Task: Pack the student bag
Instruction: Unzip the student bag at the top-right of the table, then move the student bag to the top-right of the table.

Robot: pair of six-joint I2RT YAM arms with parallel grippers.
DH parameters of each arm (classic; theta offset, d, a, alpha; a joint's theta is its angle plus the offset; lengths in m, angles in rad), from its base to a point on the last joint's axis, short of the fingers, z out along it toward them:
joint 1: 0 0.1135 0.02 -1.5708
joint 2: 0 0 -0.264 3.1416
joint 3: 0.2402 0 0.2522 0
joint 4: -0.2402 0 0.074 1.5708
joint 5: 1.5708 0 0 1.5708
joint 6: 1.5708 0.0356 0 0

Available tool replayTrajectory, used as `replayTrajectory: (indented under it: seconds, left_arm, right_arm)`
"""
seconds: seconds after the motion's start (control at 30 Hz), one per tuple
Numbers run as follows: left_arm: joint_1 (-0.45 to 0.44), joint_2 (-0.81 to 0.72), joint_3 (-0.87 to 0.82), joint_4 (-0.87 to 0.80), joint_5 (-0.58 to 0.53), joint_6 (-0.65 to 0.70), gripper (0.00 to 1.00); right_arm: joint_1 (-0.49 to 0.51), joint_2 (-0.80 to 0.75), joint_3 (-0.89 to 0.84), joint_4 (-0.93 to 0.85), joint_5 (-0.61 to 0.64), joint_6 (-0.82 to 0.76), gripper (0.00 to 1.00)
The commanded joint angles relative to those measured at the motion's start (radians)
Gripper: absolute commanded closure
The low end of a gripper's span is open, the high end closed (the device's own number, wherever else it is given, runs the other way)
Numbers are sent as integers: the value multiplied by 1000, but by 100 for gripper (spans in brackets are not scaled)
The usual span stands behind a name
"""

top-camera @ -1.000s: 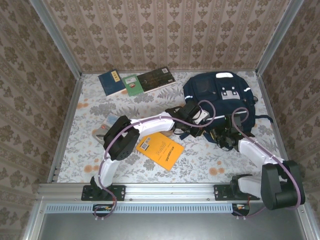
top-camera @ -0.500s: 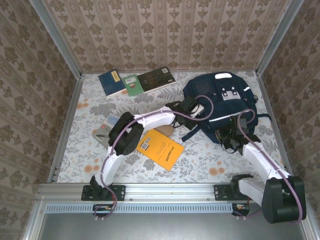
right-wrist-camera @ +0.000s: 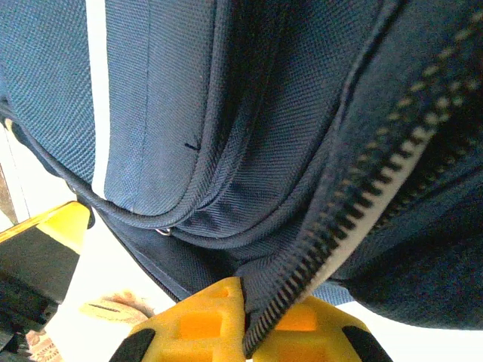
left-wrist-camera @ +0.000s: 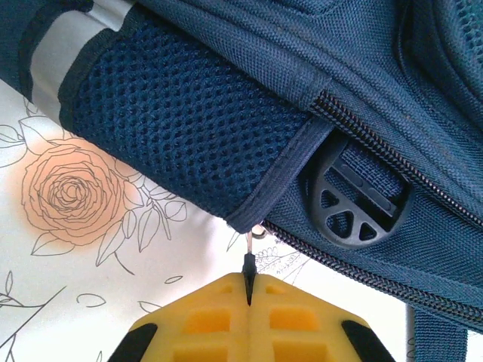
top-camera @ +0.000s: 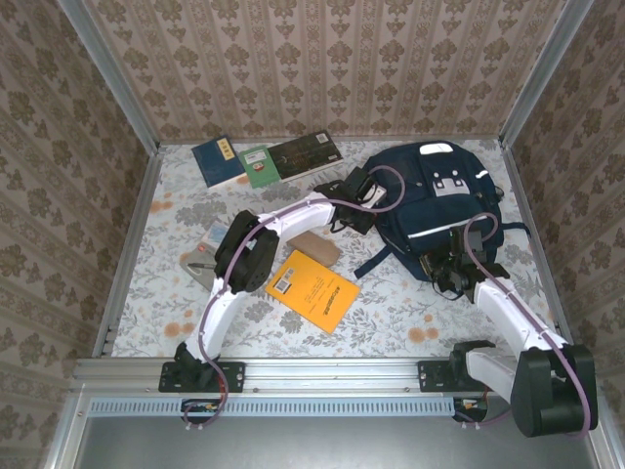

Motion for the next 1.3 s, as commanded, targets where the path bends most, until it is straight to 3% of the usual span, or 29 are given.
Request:
replayTrajectory:
  seconds: [0.0, 0.17, 0.43, 0.47, 0.53, 0.6, 0.67, 0.93, 1.0, 1.1, 1.27]
  left_arm:
    - [2, -21, -27, 3, 41, 2, 100]
    - [-23, -67, -77, 24, 107, -6, 100]
    - [-17, -79, -128, 22, 76, -32, 100]
    - [-7, -78, -128, 13, 83, -40, 96]
    - [6, -89, -138, 12, 85, -51, 78]
    - [15, -108, -154, 19, 83, -56, 62]
    - [19, -132, -158, 17, 81, -61, 55]
    - [17, -224, -153, -3, 73, -113, 46]
    - [19, -244, -163, -2, 74, -132, 43]
    - [17, -283, -194, 12, 66, -163, 40]
    - [24, -352, -257, 24, 25, -191, 37]
  right_arm:
    - [8, 24, 1, 52, -49, -30, 100]
    - [41, 76, 25, 78, -48, -32, 100]
    - [66, 110, 51, 91, -51, -39, 100]
    - [72, 111, 58, 93, -54, -47, 92]
    - [91, 111, 84, 66, -50, -75, 73]
    - [104, 106, 121, 17, -42, -112, 63]
    - [109, 91, 155, -42, -34, -164, 56]
    - [93, 36, 313, -307, 178, -506, 47]
    - [69, 77, 340, -316, 213, -579, 41]
    - [21, 173, 369, -330, 311, -644, 41]
    - [-43, 300, 376, -323, 339, -681, 44]
